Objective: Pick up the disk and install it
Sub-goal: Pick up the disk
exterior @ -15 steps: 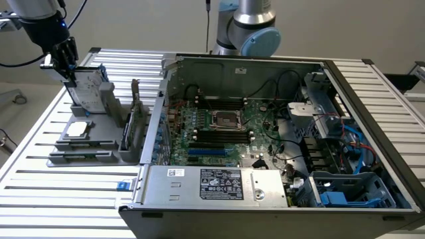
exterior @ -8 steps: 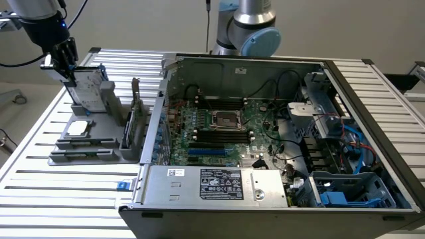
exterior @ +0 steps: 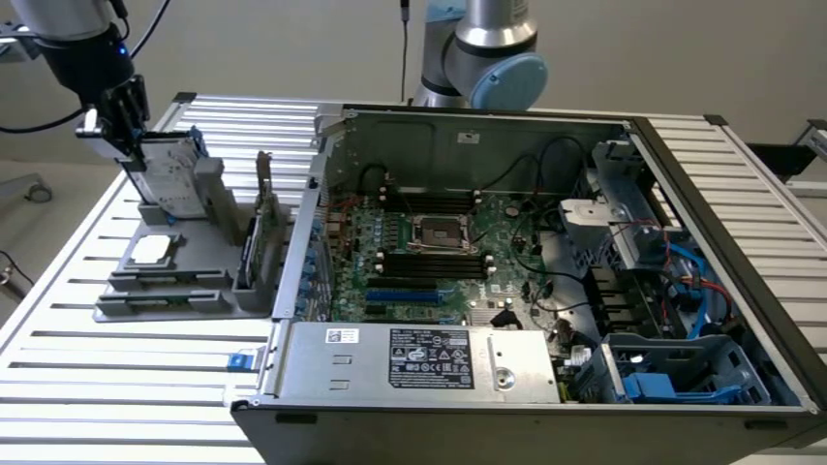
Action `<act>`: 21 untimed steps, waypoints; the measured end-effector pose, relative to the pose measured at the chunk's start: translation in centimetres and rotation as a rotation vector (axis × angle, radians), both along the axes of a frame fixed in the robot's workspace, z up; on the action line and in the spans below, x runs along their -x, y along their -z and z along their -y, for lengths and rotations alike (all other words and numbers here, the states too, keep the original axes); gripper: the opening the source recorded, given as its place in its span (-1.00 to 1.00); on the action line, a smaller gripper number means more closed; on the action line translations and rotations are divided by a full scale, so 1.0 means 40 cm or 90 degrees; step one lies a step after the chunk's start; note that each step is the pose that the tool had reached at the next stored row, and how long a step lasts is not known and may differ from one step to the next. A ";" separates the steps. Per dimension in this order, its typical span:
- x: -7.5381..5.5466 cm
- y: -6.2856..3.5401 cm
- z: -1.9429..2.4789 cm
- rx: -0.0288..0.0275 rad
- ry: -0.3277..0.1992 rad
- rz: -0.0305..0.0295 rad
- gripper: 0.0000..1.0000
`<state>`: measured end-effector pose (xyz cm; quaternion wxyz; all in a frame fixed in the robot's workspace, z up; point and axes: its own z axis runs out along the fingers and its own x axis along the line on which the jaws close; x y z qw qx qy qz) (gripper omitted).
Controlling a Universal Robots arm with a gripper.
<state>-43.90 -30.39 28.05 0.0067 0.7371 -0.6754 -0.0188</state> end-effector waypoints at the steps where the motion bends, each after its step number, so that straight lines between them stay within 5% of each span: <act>1: 0.000 0.000 0.001 0.0000 0.000 -0.0001 -0.35; 9: -0.002 0.001 0.003 -0.0007 0.000 0.0008 -0.35; 17: -0.002 0.003 0.004 -0.0007 0.000 0.0113 -0.35; 21: -0.002 0.004 0.004 -0.0007 0.000 0.0126 -0.35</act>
